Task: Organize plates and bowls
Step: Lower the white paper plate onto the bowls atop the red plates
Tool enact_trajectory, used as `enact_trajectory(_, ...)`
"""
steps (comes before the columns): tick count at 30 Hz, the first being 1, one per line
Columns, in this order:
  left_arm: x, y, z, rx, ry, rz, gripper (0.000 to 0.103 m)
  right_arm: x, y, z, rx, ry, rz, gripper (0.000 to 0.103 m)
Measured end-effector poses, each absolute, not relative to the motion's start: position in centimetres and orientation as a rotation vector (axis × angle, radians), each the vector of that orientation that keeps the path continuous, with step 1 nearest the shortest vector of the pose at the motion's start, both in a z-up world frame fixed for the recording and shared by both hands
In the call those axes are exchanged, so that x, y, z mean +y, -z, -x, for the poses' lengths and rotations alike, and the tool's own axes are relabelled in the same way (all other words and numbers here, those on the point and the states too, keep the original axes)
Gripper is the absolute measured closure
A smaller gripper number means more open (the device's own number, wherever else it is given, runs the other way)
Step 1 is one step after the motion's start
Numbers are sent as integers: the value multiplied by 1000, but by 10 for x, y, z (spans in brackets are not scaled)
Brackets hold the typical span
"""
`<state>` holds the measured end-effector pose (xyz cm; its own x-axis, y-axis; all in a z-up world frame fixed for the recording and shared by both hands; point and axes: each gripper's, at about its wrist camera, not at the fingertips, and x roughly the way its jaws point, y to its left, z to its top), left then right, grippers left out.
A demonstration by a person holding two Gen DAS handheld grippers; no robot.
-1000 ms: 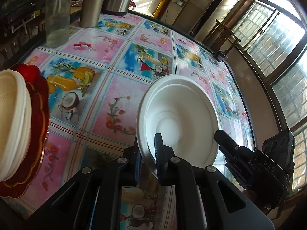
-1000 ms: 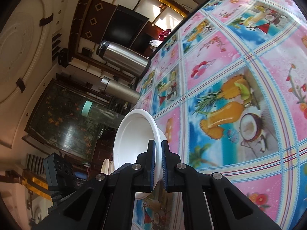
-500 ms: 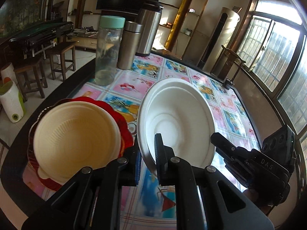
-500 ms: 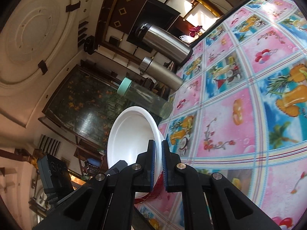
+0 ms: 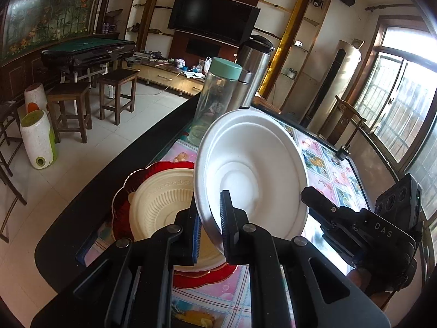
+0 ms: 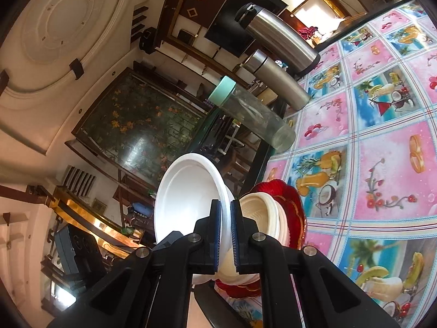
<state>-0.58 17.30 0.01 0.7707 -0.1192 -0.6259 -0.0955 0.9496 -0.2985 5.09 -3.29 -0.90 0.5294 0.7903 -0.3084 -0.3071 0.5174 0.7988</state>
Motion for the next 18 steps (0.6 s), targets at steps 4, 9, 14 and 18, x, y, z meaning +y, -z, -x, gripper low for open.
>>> enact_trajectory(4,182,2,8,688,-12,335,92,-18,8,-54,748,-749,-740,95)
enact_trajectory(9,191,11,7,703,-37,344,92,-4,15,-59,790,-734,-721,95)
enact_trajectory(14,200,26,0,757,-47,359,92,5,27,-63,833,-705,-701,95)
enact_trajectory(18,202,43,-10,821,-58,367,92,10,38,-67,859,-681,-678,95)
